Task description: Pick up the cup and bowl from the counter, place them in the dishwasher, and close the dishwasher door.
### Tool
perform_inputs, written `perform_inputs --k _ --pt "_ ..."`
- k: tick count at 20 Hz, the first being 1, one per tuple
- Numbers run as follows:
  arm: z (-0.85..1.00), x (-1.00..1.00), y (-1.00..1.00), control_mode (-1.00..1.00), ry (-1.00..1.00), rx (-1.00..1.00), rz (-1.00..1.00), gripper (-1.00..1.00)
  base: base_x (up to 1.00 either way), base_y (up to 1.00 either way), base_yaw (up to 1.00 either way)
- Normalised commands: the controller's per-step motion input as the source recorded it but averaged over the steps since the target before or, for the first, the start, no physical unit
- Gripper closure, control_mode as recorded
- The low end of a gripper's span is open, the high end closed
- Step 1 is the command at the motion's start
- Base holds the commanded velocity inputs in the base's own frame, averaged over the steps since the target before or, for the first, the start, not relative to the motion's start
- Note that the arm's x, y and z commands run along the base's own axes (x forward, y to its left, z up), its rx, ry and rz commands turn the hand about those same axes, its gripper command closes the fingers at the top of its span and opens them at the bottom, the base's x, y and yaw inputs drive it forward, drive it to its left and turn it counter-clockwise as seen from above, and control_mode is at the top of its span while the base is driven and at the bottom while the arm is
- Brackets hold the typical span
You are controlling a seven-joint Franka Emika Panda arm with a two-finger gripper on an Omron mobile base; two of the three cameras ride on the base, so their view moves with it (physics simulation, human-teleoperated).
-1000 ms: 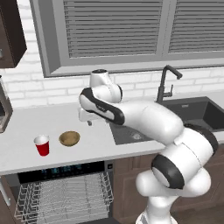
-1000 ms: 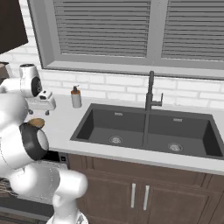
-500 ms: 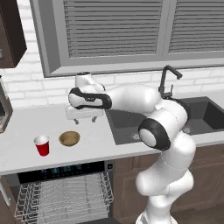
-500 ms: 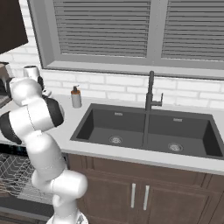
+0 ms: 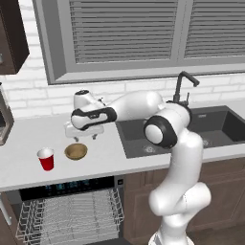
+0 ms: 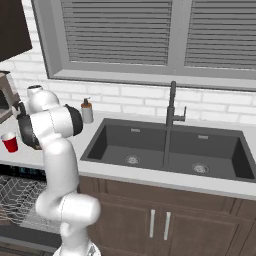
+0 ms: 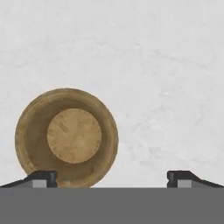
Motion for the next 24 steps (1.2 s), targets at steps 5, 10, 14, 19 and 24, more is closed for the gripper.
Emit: perform_inputs --k 5,10,14,19,24 --pt "-0.33 0.22 0.25 -1.0 0.0 0.0 0.0 -1.0 0.0 0.0 0.0" --pt "-0.32 0.06 0.0 -1.0 0.0 0.0 0.0 -1.0 0.0 0.0 0.0" --pt "-0.4 0.0 0.0 -1.0 0.0 0.0 0.0 -1.0 0.0 0.0 0.0" --pt "-0.79 -0.05 0.0 -1.0 0.0 0.0 0.0 -1.0 0.0 0.0 0.0" --pt "-0.39 -0.02 0.0 -1.0 0.01 0.0 0.0 -1.0 0.0 0.0 0.0"
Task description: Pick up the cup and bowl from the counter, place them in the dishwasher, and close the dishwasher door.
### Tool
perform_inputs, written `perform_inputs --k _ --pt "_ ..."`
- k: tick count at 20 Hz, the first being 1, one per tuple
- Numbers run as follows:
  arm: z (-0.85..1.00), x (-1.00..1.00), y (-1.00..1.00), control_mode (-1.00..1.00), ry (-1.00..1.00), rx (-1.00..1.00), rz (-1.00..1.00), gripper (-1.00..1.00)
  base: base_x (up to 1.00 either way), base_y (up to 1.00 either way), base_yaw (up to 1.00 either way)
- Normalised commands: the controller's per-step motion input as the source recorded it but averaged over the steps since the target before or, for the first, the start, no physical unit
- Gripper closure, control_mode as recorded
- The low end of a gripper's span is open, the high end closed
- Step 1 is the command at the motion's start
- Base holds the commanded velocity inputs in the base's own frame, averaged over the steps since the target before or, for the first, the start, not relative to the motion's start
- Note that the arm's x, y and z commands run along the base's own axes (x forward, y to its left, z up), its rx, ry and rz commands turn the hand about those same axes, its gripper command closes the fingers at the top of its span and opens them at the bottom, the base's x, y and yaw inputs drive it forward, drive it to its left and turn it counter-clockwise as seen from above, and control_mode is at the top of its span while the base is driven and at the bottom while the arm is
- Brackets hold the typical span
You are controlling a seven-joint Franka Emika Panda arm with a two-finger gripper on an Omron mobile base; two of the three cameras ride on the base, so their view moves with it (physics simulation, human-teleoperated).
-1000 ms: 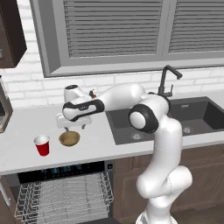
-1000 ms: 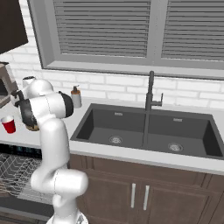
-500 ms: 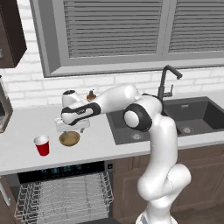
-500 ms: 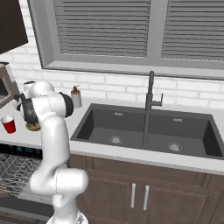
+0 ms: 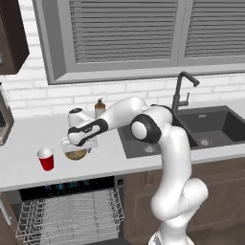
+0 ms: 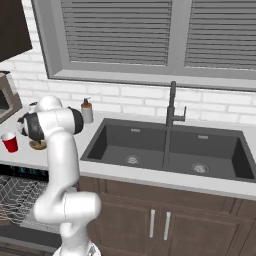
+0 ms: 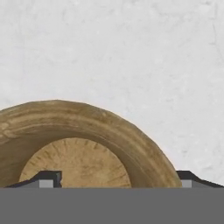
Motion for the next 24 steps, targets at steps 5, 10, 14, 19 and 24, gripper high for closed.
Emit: perform_inputs --k 5,10,14,19,24 --pt "0.0 0.0 0.0 -1.0 0.0 0.0 0.0 1.0 0.0 0.0 0.0" --pt "0.0 0.0 0.0 -1.0 0.0 0.0 0.0 1.0 0.0 0.0 0.0" --pt "0.0 -0.01 0.0 -1.0 0.0 0.0 0.0 1.0 0.0 0.0 0.0" --pt "0.0 -0.64 -0.48 -1.0 -0.03 0.1 -0.04 1.0 0.0 0.0 0.0" --pt "0.09 -1.0 -0.48 -1.0 -0.09 0.16 0.0 1.0 0.0 0.0 0.0"
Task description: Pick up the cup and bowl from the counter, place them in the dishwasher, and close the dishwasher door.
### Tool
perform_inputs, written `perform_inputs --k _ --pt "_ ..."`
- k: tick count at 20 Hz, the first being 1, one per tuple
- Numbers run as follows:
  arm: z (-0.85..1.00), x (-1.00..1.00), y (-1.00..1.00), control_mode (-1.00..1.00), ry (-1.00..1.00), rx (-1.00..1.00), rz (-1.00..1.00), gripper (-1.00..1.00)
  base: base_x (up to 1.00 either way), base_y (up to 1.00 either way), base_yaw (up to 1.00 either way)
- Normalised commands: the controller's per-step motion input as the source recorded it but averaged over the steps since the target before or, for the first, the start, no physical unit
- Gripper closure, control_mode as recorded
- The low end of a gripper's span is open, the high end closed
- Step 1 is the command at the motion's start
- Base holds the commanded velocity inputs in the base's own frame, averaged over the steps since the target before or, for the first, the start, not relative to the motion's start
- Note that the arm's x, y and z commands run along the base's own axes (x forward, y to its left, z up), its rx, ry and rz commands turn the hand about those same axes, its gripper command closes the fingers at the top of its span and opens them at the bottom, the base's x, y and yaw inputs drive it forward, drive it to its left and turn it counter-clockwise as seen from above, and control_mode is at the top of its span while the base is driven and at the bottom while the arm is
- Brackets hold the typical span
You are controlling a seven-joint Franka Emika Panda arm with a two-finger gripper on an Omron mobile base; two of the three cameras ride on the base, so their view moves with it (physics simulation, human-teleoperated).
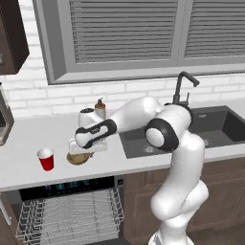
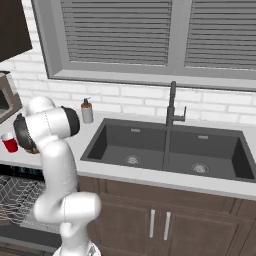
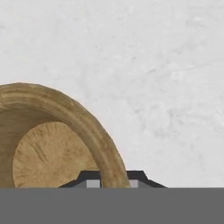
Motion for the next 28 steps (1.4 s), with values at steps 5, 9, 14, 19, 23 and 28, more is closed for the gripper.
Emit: perform_inputs --k 5,9,14,19,23,28 --pt "0.25 -0.99 -0.47 -1.0 -0.18 0.1 -0.02 1.0 0.0 0.0 0.0" --pt "0.09 -0.92 -0.57 -1.0 -0.09 0.06 -0.06 1.0 0.0 0.0 0.0" --pt "0.0 -0.65 0.14 -1.0 -0.02 -0.03 -0.03 1.0 0.0 0.0 0.0" --pt "-0.02 -0.28 0.27 -1.0 0.04 -0.02 0.11 1.0 0.0 0.0 0.0" --pt "-0.13 -0.04 0.31 -1.0 0.04 0.0 0.09 1.0 0.0 0.0 0.0" --pt "-0.24 0.0 0.36 -1.0 0.04 -0.03 0.11 1.0 0.0 0.0 0.0"
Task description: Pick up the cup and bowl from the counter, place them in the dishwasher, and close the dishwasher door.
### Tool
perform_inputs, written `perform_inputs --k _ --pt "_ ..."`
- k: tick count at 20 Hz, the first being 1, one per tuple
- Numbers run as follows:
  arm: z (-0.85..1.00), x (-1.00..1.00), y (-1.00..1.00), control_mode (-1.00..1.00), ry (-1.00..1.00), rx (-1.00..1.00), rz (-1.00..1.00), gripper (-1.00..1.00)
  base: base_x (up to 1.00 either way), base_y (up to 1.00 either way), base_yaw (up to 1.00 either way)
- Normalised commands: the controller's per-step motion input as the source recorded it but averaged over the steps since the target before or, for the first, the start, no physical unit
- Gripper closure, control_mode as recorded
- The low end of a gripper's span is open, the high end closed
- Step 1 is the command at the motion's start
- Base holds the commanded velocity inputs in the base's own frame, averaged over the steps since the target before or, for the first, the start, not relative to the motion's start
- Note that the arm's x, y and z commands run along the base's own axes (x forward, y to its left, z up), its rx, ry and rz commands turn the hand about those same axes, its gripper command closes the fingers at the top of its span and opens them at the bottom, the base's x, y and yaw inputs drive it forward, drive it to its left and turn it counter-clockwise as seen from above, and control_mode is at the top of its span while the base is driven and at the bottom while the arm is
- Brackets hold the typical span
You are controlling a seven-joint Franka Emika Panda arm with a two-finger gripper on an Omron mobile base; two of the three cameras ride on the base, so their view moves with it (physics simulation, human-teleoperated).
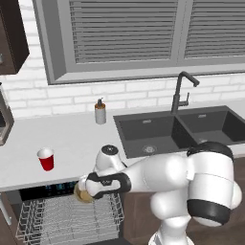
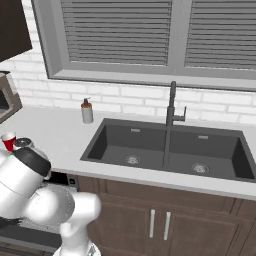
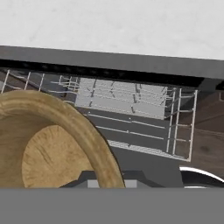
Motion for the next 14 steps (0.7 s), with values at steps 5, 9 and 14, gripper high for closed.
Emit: perform_inputs --k 5,9,14 --pt "-0.25 0.0 0.3 -1.0 0.05 -0.01 0.11 1.0 0.0 0.0 0.0" --pt "-0.33 0.0 0.25 -1.0 0.06 -0.03 0.08 1.0 0.0 0.0 0.0" --pt "-0.32 -0.04 0.59 -1.0 0.05 -0.01 0.01 1.0 0.0 0.0 0.0"
